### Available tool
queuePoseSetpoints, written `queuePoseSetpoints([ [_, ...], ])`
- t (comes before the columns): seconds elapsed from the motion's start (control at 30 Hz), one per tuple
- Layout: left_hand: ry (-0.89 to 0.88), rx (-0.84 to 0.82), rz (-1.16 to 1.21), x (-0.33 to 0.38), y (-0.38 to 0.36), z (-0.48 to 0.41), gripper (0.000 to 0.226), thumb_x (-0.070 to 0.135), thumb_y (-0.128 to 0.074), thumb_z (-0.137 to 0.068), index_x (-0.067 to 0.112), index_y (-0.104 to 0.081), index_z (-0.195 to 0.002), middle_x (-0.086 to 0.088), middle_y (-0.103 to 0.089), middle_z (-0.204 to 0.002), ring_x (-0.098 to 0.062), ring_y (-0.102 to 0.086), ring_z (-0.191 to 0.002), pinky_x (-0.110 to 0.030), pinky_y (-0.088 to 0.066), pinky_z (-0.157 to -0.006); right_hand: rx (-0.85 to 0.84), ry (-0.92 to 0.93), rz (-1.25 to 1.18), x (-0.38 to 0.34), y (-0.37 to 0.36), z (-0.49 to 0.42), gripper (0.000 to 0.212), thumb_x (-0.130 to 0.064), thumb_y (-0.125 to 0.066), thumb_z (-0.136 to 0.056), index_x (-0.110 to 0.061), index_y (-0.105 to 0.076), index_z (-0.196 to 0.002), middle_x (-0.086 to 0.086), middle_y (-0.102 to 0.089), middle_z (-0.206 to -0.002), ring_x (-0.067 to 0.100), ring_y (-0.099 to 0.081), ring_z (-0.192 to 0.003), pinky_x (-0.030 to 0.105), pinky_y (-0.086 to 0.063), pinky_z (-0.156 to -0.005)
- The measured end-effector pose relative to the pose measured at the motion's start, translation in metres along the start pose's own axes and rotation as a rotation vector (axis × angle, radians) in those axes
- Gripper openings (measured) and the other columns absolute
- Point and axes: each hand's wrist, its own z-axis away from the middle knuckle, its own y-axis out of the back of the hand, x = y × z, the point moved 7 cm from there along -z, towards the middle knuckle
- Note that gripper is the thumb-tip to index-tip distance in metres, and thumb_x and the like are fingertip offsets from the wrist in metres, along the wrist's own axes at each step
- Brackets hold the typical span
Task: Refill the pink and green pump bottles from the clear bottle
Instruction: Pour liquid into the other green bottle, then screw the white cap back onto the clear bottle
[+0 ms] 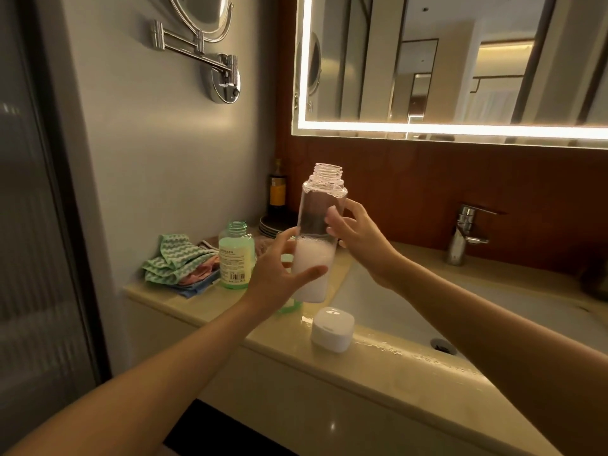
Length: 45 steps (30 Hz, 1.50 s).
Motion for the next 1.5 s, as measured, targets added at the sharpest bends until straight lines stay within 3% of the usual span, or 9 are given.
queuePoseSetpoints([
  [0.07, 0.023, 0.028, -0.015, -0.008, 0.005, 0.007, 0.088, 0.048, -0.072, -0.064, 0.022, -0.034, -0.139, -0.003, -0.055, -0.126, -0.016, -0.056, -0.105, -0.027, -0.053, -0.082, 0.039, -0.019, 0.082, 0.016, 0.009, 0.007, 0.061, -0.046, -0.039, -0.093, -0.019, -0.021, -0.144, 0.006, -0.05, -0.136, 0.016, -0.05, -0.115, 0.024, -0.042, -0.087],
  [0.17, 0.033, 0.081, -0.033, -0.014, 0.011, 0.017, 0.082, 0.041, -0.075, -0.068, 0.022, -0.038, -0.138, -0.003, -0.057, -0.122, -0.014, -0.056, -0.101, -0.02, -0.049, -0.077, -0.001, -0.061, 0.295, 0.048, 0.009, 0.025, 0.058, -0.043, -0.04, -0.094, -0.012, -0.029, -0.142, 0.01, -0.053, -0.131, 0.014, -0.05, -0.108, 0.026, -0.04, -0.085],
  [0.33, 0.022, 0.099, -0.088, -0.012, 0.015, 0.023, 0.081, 0.038, -0.077, -0.07, 0.019, -0.038, -0.138, -0.005, -0.056, -0.123, -0.014, -0.054, -0.102, -0.032, -0.05, -0.083, -0.186, -0.215, 0.491, 0.088, -0.002, 0.043, 0.07, -0.048, -0.063, -0.08, -0.017, -0.037, -0.137, 0.007, -0.053, -0.127, 0.018, -0.053, -0.106, 0.033, -0.048, -0.09],
  [0.5, 0.042, 0.099, -0.096, -0.019, 0.015, 0.038, 0.079, 0.036, -0.078, -0.07, 0.019, -0.04, -0.137, -0.004, -0.057, -0.122, -0.014, -0.053, -0.105, -0.037, -0.05, -0.086, -0.236, -0.195, 0.525, 0.095, -0.02, 0.057, 0.076, -0.045, -0.073, -0.072, -0.018, -0.039, -0.135, 0.007, -0.054, -0.125, 0.016, -0.05, -0.102, 0.031, -0.045, -0.091],
  [0.77, 0.094, 0.096, -0.097, -0.027, 0.016, 0.051, 0.079, 0.035, -0.077, -0.071, 0.019, -0.038, -0.138, 0.004, -0.054, -0.113, -0.014, -0.053, -0.103, -0.034, -0.051, -0.084, -0.274, -0.151, 0.574, 0.087, -0.026, 0.056, 0.064, -0.036, -0.076, -0.072, -0.017, -0.048, -0.126, 0.01, -0.058, -0.122, 0.019, -0.054, -0.101, 0.029, -0.044, -0.085],
  [1.0, 0.096, 0.034, -0.06, -0.02, -0.004, 0.054, 0.091, 0.054, -0.071, -0.059, 0.024, -0.036, -0.138, 0.005, -0.052, -0.114, -0.014, -0.055, -0.101, -0.032, -0.053, -0.083, 0.078, -0.05, 0.498, 0.034, 0.047, 0.024, 0.059, -0.037, -0.075, -0.074, -0.013, -0.053, -0.123, 0.009, -0.064, -0.111, 0.02, -0.06, -0.094, 0.036, -0.053, -0.084],
  [1.13, 0.074, -0.013, -0.053, -0.015, -0.03, 0.048, 0.083, 0.04, -0.077, -0.066, 0.025, -0.037, -0.137, 0.004, -0.053, -0.117, -0.013, -0.055, -0.099, -0.023, -0.05, -0.077, 0.233, -0.019, 0.318, -0.017, 0.09, 0.002, 0.054, -0.038, -0.071, -0.077, -0.014, -0.053, -0.122, 0.005, -0.062, -0.106, 0.016, -0.058, -0.092, 0.025, -0.049, -0.072],
  [1.3, 0.06, -0.048, 0.015, -0.009, -0.057, 0.045, 0.087, 0.049, -0.074, -0.061, 0.025, -0.039, -0.136, 0.002, -0.057, -0.115, -0.014, -0.057, -0.103, -0.024, -0.052, -0.081, 0.043, 0.045, 0.329, -0.054, 0.081, -0.005, 0.043, -0.031, -0.07, -0.079, -0.013, -0.058, -0.116, 0.002, -0.063, -0.1, 0.008, -0.056, -0.083, 0.019, -0.044, -0.065],
  [1.5, 0.065, -0.062, 0.016, -0.016, -0.067, 0.046, 0.094, 0.055, -0.071, -0.056, 0.021, -0.038, -0.138, -0.003, -0.059, -0.117, -0.016, -0.058, -0.106, -0.031, -0.054, -0.084, -0.084, 0.035, 0.445, -0.054, 0.068, -0.005, 0.038, -0.029, -0.068, -0.081, -0.012, -0.061, -0.114, 0.004, -0.062, -0.106, 0.015, -0.056, -0.095, 0.018, -0.043, -0.065],
])
